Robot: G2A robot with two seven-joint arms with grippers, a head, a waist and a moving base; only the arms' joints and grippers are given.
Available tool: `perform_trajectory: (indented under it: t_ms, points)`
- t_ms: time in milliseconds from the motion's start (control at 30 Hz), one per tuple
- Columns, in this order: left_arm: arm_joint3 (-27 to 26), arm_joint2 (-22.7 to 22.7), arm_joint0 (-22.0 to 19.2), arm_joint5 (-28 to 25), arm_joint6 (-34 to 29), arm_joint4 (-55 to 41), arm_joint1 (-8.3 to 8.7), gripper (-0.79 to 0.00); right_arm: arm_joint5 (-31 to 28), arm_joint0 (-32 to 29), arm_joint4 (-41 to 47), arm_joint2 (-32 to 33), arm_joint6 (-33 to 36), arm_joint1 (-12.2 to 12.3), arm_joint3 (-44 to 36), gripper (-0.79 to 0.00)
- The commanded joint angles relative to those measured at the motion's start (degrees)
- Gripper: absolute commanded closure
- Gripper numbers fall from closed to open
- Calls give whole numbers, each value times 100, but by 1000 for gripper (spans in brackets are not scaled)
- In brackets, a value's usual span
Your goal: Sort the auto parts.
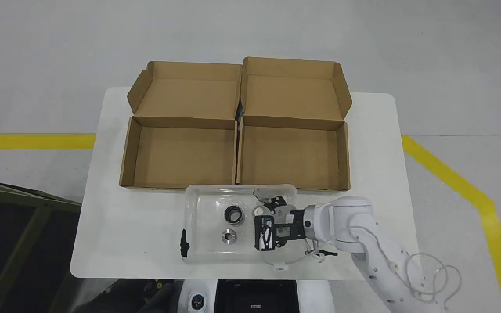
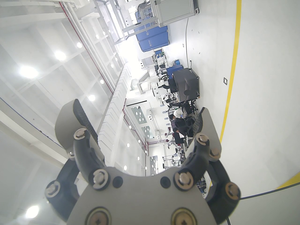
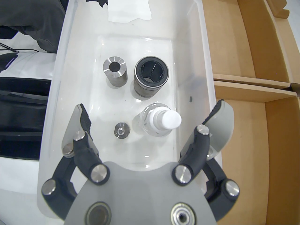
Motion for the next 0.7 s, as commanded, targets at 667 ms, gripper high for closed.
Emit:
perform_trajectory:
  t_ms: [667]
  points:
    - [0,0,0,0,0,0,0,-785,157,346,373,-136,64,62,496,-557]
